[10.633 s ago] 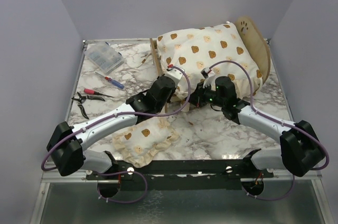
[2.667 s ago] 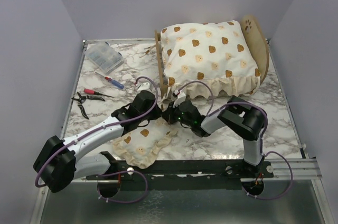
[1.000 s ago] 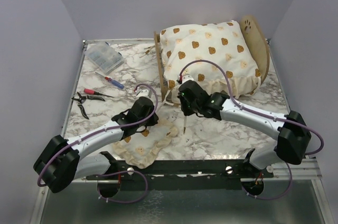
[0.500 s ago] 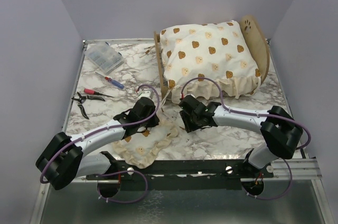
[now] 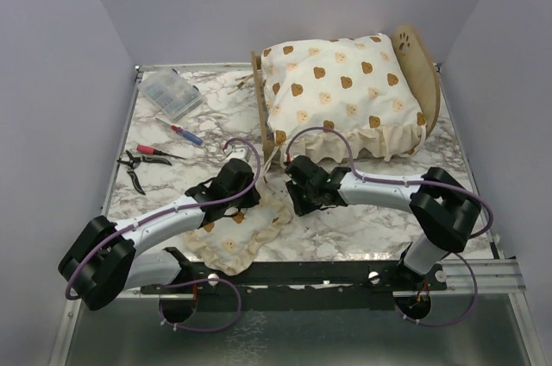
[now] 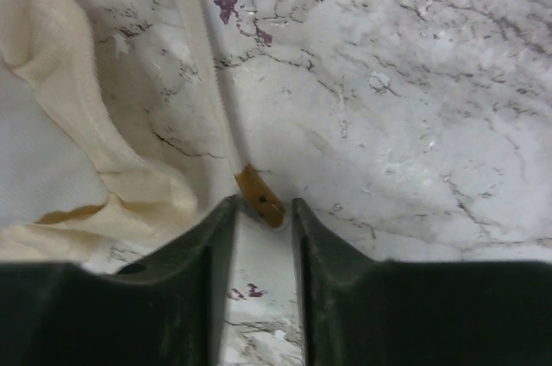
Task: Set up the pet bed
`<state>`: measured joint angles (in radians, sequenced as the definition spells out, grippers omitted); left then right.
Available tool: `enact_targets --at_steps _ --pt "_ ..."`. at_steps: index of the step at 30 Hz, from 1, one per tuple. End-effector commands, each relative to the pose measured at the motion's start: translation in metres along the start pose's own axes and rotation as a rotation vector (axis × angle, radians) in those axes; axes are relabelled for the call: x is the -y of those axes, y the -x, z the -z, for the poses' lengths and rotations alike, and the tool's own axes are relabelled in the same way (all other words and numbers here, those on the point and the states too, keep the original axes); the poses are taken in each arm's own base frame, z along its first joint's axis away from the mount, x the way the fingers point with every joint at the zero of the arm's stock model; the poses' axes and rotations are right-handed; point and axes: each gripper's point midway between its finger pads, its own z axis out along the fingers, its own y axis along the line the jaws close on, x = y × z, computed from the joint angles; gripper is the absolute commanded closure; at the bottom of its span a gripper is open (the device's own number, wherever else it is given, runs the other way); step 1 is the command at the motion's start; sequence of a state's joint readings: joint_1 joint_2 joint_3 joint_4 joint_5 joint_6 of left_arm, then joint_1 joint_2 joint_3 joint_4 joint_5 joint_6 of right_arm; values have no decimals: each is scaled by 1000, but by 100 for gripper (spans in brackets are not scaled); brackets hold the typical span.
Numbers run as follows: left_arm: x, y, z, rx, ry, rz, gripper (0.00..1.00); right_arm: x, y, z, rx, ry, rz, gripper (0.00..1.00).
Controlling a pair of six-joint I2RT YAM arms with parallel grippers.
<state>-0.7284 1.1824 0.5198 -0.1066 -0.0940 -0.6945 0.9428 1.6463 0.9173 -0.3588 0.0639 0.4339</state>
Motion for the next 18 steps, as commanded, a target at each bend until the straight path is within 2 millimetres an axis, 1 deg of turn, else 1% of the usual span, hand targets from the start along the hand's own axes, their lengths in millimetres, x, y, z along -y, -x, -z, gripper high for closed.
enact_targets --at_steps 1,3,4,5,7,10,12,14,16,18 --pt "1 -3 -1 -16 -9 -10 100 7 -21 -9 -74 -32 23 80" --pt "2 -1 -1 -13 -12 -12 100 18 -24 -3 -73 -82 26 95" --pt "2 -1 0 -10 -12 -13 100 23 -25 2 -67 -102 30 99" --pt "2 0 0 -6 -13 -16 99 28 -26 7 -61 -119 34 99" --pt "3 3 1 2 -14 -26 93 31 -22 22 -31 -125 35 99" --pt "10 10 3 13 -41 -69 77 24 -15 42 16 -75 38 100" --pt "17 18 5 29 -61 -101 64 18 -10 53 47 -33 43 99" --pt "25 28 9 49 -83 -131 54 16 -6 62 78 -15 47 99" --pt "31 39 12 73 -92 -141 46 14 -1 69 103 -1 53 99" --pt "37 50 14 100 -97 -136 43 12 3 75 124 12 57 99"
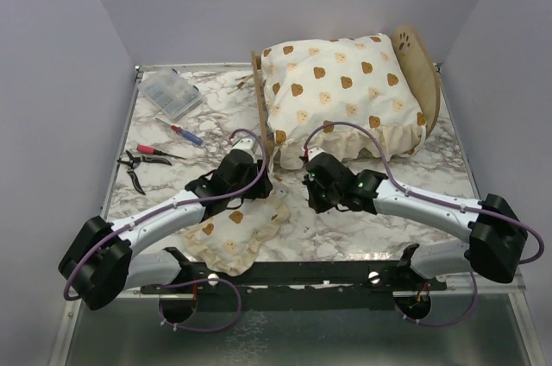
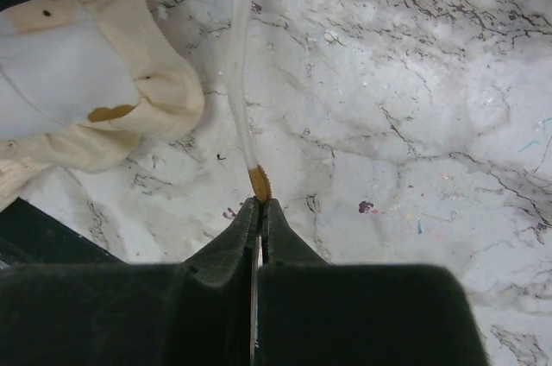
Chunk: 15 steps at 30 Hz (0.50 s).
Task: Set up the pet bed
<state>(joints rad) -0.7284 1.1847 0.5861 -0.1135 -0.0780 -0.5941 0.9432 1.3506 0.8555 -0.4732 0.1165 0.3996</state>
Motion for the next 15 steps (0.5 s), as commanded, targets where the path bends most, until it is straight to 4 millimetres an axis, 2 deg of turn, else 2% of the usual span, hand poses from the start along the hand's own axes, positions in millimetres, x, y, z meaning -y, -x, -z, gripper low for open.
enact_targets --at_steps 1,4,7,10,15 --pt "19 35 7 75 -43 -38 42 -2 -2 11 5 23 31 99" --pt "20 51 2 115 -5 -29 43 -6 4 15 37 51 31 100" --pt "16 65 -6 151 49 -21 47 -10 9 18 64 70 25 99" --pt "14 72 -18 181 76 -1 56 -13 12 23 82 96 23 99" --pt "9 80 -29 244 119 39 65 -17 15 36 121 135 29 99"
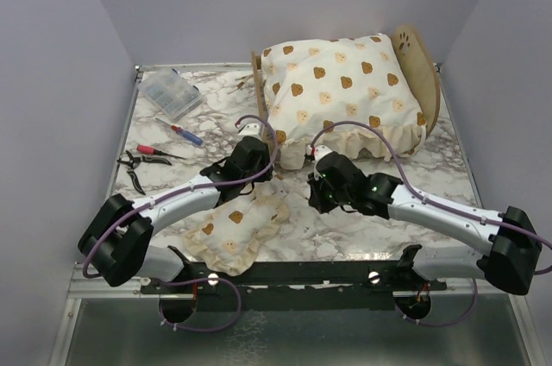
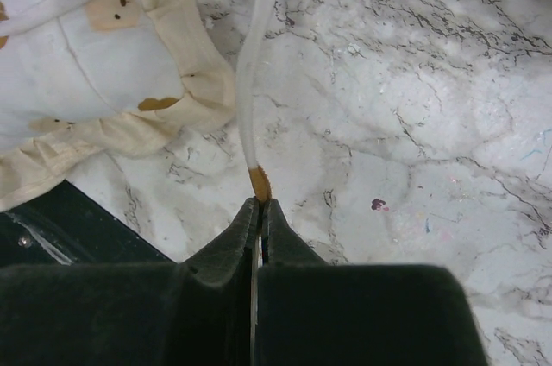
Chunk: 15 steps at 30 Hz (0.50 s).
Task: Set up the pet bed
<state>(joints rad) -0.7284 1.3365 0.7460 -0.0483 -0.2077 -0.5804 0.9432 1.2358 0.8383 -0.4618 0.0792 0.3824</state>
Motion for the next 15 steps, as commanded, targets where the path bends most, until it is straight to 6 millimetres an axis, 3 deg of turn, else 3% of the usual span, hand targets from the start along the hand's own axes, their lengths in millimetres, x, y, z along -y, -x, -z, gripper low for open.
enact_targets --at_steps 1,15 --pt "-6 25 -11 128 69 49 67 -9 1 14 40 68 22 99" --pt "10 32 -28 201 13 128 69 -22 -9 19 47 165 11 99"
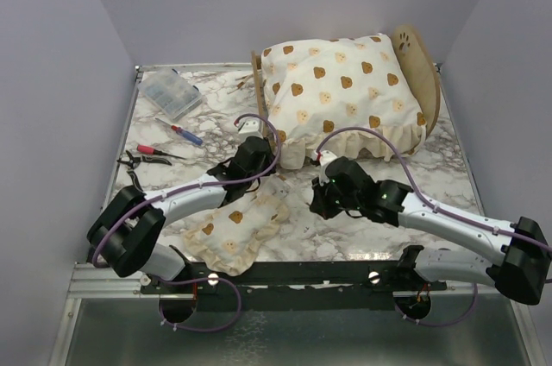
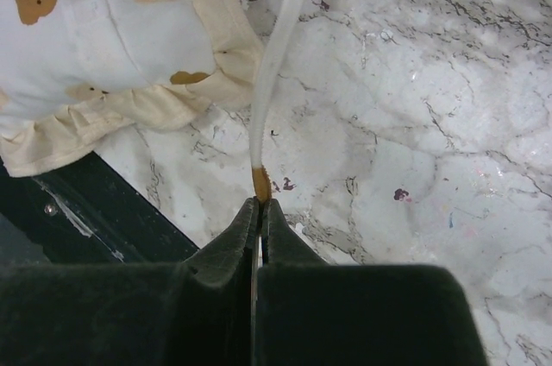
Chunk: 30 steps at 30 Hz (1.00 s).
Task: Set up the pet bed
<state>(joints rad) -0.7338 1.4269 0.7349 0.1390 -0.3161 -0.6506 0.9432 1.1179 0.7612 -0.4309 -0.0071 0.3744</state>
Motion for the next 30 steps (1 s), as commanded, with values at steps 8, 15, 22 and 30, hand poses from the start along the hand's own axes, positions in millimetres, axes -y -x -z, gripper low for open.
enact_targets --at_steps 8,15,22,30 --pt "13 13 -9 120 13 0 69 -13 -2 0 18 76 1 99" --pt "2 13 -17 155 93 -33 72 -16 -1 0 24 93 -5 99" --pt "-3 8 -21 155 125 -42 89 -18 3 5 46 106 -6 99" --pt "6 14 -4 157 59 -41 100 -13 22 -1 112 56 -15 99"
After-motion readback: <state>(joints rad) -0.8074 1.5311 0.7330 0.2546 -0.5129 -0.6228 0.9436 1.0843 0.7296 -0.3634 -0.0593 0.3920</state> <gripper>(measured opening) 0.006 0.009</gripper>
